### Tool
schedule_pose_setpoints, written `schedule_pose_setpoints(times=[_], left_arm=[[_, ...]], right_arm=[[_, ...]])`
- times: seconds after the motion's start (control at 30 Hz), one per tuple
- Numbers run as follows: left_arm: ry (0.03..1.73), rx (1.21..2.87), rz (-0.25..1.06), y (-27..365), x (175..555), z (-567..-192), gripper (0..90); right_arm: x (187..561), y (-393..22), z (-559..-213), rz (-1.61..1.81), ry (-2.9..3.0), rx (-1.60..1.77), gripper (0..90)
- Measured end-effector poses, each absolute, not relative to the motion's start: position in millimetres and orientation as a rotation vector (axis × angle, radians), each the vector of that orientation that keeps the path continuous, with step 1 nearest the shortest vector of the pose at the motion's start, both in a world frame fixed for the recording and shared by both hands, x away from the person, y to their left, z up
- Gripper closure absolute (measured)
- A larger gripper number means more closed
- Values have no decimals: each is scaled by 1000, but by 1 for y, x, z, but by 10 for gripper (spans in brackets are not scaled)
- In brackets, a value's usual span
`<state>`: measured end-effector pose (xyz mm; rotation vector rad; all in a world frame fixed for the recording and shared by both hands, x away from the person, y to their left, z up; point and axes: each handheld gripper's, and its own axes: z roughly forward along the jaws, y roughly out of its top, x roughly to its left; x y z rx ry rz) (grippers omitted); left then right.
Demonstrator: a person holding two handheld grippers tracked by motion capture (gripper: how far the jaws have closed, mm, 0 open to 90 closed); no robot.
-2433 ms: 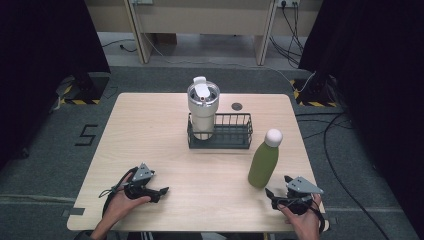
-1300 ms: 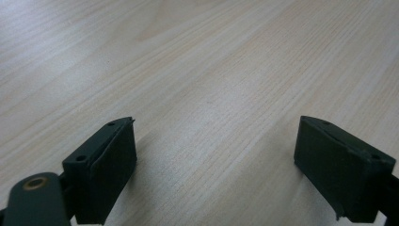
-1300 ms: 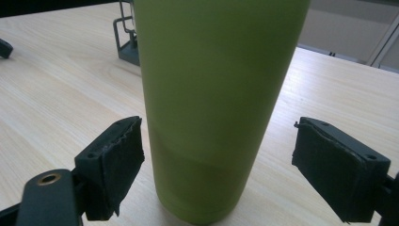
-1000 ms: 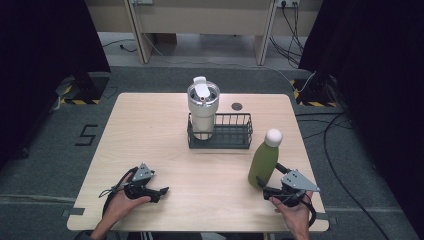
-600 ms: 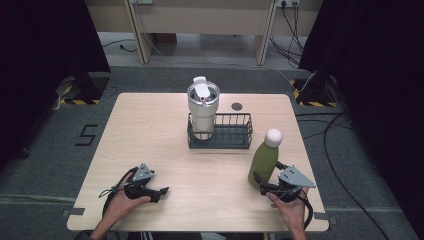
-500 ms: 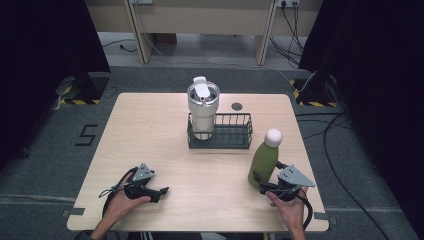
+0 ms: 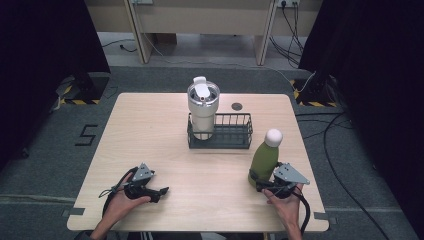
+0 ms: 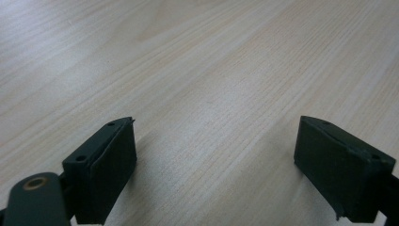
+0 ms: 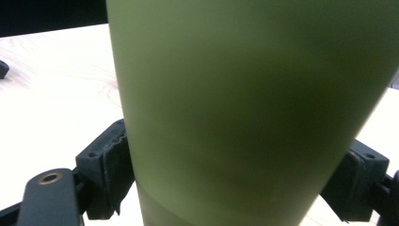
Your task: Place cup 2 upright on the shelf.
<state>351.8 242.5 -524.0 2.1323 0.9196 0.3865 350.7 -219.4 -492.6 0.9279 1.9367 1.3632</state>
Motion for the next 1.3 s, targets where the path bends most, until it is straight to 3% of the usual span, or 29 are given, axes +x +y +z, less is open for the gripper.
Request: schedule_pose_setpoints(times=[1.3], left_arm=[[920,2132,386,243,352,-524,127]], right_arm=[[357,-230,-482,1432,1826,966,208]])
